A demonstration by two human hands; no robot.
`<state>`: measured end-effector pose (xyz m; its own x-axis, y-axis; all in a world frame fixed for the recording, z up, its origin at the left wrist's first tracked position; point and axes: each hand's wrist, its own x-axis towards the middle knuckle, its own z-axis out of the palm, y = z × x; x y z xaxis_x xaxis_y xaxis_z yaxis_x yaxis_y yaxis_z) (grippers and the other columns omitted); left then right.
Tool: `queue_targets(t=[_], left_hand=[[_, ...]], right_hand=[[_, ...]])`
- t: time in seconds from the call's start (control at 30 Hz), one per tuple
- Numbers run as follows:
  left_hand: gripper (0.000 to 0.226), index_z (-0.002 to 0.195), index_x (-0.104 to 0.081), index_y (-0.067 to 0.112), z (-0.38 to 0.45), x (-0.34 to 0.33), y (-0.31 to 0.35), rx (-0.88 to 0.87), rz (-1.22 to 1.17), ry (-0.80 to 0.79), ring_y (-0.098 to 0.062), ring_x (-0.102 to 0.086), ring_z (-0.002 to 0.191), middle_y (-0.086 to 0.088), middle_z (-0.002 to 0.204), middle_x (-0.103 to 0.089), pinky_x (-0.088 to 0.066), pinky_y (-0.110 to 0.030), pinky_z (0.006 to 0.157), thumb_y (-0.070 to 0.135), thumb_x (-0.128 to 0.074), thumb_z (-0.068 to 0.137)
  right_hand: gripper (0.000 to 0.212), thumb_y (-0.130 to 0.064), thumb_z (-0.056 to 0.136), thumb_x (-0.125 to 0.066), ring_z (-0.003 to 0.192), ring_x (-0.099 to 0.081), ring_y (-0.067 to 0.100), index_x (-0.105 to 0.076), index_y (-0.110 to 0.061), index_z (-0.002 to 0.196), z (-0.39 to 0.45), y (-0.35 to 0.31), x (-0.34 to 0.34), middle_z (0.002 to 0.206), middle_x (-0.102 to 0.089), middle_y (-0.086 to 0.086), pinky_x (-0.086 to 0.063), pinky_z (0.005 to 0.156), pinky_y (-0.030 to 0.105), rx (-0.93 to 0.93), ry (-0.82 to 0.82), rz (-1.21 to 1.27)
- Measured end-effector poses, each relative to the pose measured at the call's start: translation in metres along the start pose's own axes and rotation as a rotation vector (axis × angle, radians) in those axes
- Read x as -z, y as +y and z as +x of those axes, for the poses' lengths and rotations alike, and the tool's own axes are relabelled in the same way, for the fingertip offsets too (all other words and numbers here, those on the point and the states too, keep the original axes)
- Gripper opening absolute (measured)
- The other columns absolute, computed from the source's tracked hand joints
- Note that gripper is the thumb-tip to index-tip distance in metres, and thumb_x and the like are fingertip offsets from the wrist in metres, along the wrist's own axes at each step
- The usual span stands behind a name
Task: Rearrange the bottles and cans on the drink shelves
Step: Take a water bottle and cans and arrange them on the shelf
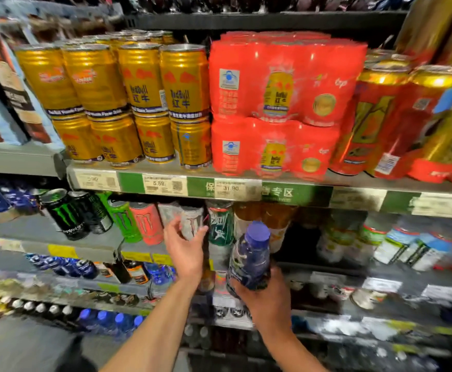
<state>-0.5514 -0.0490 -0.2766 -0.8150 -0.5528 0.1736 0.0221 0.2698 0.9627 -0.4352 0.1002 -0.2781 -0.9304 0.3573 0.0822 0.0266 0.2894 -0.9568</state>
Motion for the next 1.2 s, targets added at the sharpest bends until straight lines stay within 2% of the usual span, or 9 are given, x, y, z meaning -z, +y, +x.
queue_targets(t=[0.1, 0.2, 0.37, 0.57, 0.7, 0.8, 1.0, 1.1, 1.2], left_hand=[[0.065, 0.131, -0.058, 0.004, -0.003, -0.001, 0.0, -0.025, 0.035, 0.028, -0.022, -0.051, 0.113, -0.006, 0.115, -0.052, -0.042, -0.037, 0.103, 0.02, -0.088, 0.075], [0.067, 0.131, -0.059, 0.006, -0.002, -0.001, -0.004, -0.03, 0.095, 0.047, -0.027, -0.054, 0.113, -0.012, 0.116, -0.056, -0.044, -0.043, 0.102, 0.027, -0.088, 0.074], [0.058, 0.112, -0.053, 0.016, 0.003, 0.003, -0.009, -0.011, 0.044, 0.054, -0.024, -0.06, 0.088, -0.004, 0.103, -0.06, -0.054, -0.051, 0.084, 0.032, -0.09, 0.07], [0.039, 0.099, -0.052, 0.018, -0.014, 0.031, -0.016, -0.039, -0.049, 0.053, -0.014, -0.056, 0.08, -0.012, 0.099, -0.057, -0.05, -0.031, 0.073, 0.032, -0.084, 0.08], [0.025, 0.09, -0.06, 0.01, -0.061, 0.073, -0.027, 0.024, -0.193, -0.141, -0.008, -0.052, 0.073, -0.005, 0.085, -0.06, -0.043, -0.022, 0.07, 0.032, -0.071, 0.093], [0.004, 0.09, -0.068, 0.027, -0.075, 0.102, -0.046, 0.084, -0.101, -0.449, -0.011, -0.059, 0.08, 0.0, 0.087, -0.067, -0.048, -0.026, 0.074, 0.029, -0.065, 0.091], [0.06, 0.112, -0.058, 0.034, -0.058, 0.157, -0.063, 0.205, 0.093, -0.796, 0.006, -0.066, 0.091, 0.01, 0.106, -0.072, -0.049, -0.009, 0.076, 0.026, -0.094, 0.065], [0.072, 0.115, -0.063, 0.031, -0.049, 0.17, -0.084, 0.203, 0.167, -0.723, -0.003, -0.071, 0.096, 0.011, 0.104, -0.075, -0.056, -0.028, 0.085, 0.043, -0.091, 0.049], [0.069, 0.117, -0.064, 0.024, -0.038, 0.173, -0.094, 0.2, 0.227, -0.661, -0.011, -0.07, 0.096, 0.01, 0.1, -0.071, -0.051, -0.025, 0.079, 0.03, -0.096, 0.057]], right_hand=[[0.064, -0.035, 0.061, -0.094, 0.094, -0.062, -0.016, -0.063, -0.023, 0.116, -0.003, 0.009, 0.009, 0.105, -0.071, -0.015, -0.043, 0.072, 0.001, -0.012, -0.052, 0.026], [0.063, -0.053, 0.057, -0.084, 0.088, -0.068, -0.002, -0.065, -0.024, 0.109, -0.007, 0.02, 0.013, 0.098, -0.073, -0.013, -0.049, 0.07, 0.012, -0.042, -0.075, 0.014], [0.053, -0.045, 0.06, -0.085, 0.079, -0.068, -0.001, -0.064, -0.022, 0.103, -0.016, 0.034, 0.013, 0.091, -0.074, -0.011, -0.05, 0.067, 0.015, -0.08, -0.093, 0.015], [0.041, -0.022, 0.066, -0.09, 0.077, -0.066, -0.003, -0.063, -0.024, 0.097, -0.038, 0.039, -0.002, 0.084, -0.072, -0.01, -0.048, 0.067, 0.014, -0.1, -0.118, 0.002], [0.05, -0.031, 0.063, -0.091, 0.087, -0.069, 0.0, -0.061, -0.035, 0.103, -0.055, 0.038, -0.023, 0.096, -0.073, -0.014, -0.054, 0.076, 0.024, -0.139, -0.201, -0.045], [0.059, -0.033, 0.061, -0.093, 0.088, -0.066, -0.004, -0.058, -0.035, 0.109, -0.069, 0.025, -0.043, 0.098, -0.071, -0.016, -0.05, 0.074, 0.019, -0.163, -0.24, -0.106], [0.053, -0.031, 0.062, -0.09, 0.087, -0.068, -0.004, -0.06, -0.034, 0.105, -0.1, 0.018, -0.097, 0.098, -0.073, -0.012, -0.056, 0.076, 0.026, -0.218, -0.309, -0.133], [0.051, -0.021, 0.067, -0.086, 0.082, -0.064, -0.012, -0.059, -0.032, 0.108, -0.112, 0.013, -0.125, 0.096, -0.071, -0.013, -0.047, 0.065, 0.01, -0.219, -0.332, -0.104], [0.056, -0.011, 0.071, -0.084, 0.09, -0.066, -0.005, -0.056, -0.028, 0.117, -0.111, 0.018, -0.144, 0.108, -0.069, -0.009, -0.049, 0.073, 0.009, -0.29, -0.414, -0.016]])
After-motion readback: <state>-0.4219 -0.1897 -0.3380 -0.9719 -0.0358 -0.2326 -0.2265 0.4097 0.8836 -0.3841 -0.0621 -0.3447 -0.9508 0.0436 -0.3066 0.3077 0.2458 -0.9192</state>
